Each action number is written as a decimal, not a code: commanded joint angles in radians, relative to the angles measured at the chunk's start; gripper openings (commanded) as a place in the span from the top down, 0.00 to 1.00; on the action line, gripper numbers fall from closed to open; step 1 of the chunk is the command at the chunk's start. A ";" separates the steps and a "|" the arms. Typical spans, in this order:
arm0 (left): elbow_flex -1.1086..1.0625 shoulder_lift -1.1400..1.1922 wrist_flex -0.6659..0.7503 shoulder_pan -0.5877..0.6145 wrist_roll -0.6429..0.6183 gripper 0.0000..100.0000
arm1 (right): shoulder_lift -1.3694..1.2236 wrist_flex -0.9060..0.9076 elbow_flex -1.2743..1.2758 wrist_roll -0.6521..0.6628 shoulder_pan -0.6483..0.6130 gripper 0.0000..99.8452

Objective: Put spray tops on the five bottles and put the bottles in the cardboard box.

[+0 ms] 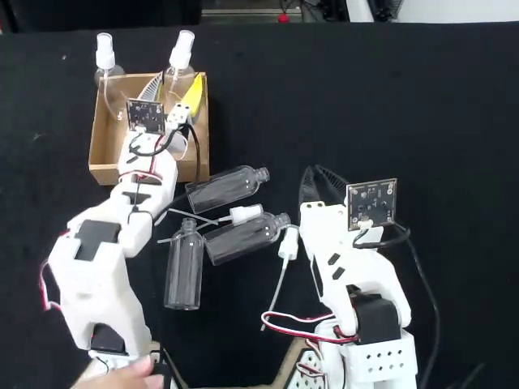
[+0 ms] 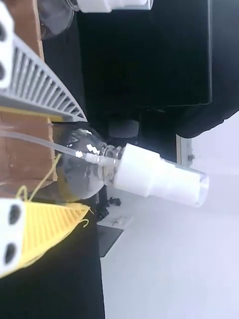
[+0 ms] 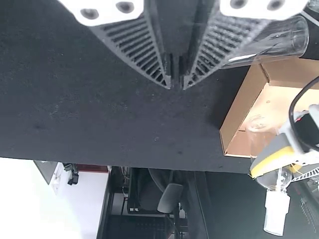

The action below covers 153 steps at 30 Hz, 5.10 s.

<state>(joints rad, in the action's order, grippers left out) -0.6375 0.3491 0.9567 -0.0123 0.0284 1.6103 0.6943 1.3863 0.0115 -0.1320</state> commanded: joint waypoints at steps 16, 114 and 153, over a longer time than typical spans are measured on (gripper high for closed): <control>0.219 0.150 0.032 0.016 0.002 0.81 | 0.012 -0.029 -0.004 0.014 -0.011 0.97; 0.542 0.522 0.130 -0.010 -0.002 0.81 | 0.012 -0.106 0.044 0.014 -0.008 0.97; 0.495 0.523 0.129 0.001 0.008 0.81 | 0.012 -0.106 0.041 0.014 -0.008 0.97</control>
<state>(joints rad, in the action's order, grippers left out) -0.1404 0.8723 1.0840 -0.0092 0.0284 1.6103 0.6191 1.4369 0.0176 -0.1320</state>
